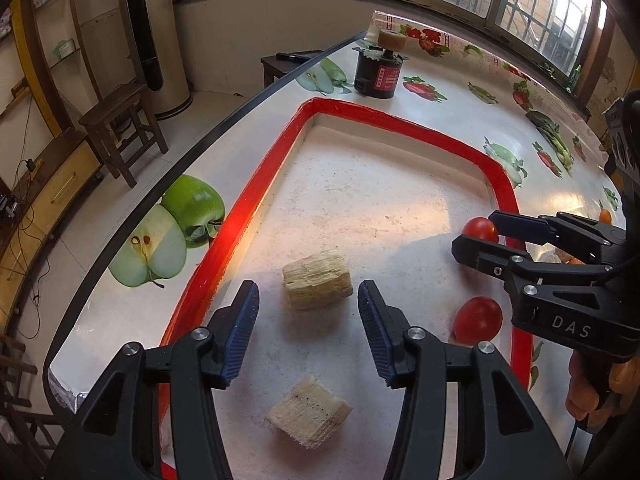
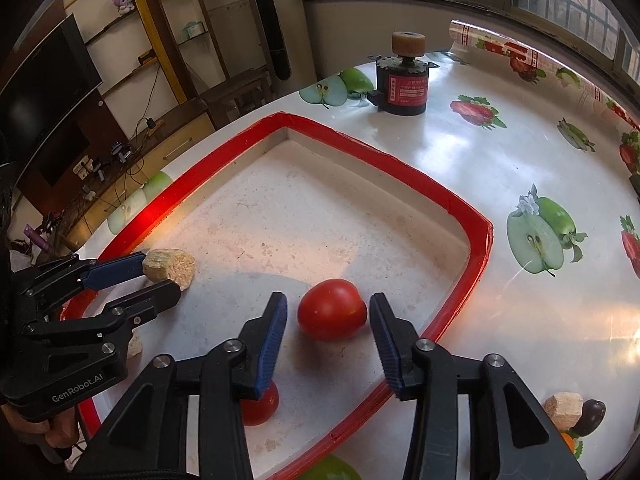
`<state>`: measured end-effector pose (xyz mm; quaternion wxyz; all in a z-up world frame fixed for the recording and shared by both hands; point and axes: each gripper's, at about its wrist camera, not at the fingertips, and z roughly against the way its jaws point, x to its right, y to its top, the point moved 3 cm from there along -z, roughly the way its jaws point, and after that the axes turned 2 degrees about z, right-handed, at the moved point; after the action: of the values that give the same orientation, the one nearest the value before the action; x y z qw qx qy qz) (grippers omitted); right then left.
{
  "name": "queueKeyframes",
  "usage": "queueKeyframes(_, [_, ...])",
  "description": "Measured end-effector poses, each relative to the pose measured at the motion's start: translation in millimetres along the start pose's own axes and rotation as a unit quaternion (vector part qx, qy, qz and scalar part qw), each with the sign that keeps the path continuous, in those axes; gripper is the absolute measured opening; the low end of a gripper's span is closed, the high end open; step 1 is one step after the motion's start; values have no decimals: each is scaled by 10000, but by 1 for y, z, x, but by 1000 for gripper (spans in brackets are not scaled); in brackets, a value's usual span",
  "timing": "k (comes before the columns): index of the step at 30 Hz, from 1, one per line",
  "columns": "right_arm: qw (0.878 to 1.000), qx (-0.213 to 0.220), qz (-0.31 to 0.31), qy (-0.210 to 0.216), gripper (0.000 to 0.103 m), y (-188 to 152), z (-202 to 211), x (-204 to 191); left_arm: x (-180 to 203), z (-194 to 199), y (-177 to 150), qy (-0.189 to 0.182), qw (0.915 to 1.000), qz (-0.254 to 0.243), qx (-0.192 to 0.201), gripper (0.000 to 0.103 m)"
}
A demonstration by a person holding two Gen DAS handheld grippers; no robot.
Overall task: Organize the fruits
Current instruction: 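Carry the block and tomato into the red tray and open both tools, then move both open tools back toward the oranges beside the strawberry print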
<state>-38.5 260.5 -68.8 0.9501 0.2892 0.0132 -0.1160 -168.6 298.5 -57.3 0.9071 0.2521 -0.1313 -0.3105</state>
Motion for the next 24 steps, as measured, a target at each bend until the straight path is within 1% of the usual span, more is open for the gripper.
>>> queueKeyframes(2, [10000,65,5,-42,57,1,6,0,-2,3,0,27,10000,38,9,52])
queueKeyframes(3, [9999,91,2,-44,57,1,10,0,-2,5,0,45,10000,48,18,55])
queueKeyframes(5, [9999,146,-23,-29,57,0,17,1,-2,9,-2,49,10000,63,48,57])
queueKeyframes(16, [9991,392,-95,-110,60,-22,61,4,18,31,-7,-112,9998,-35,177,57])
queueKeyframes(24, [9979,526,-276,-241,62,-42,88,18,39,44,-10,-247,9992,-206,255,57])
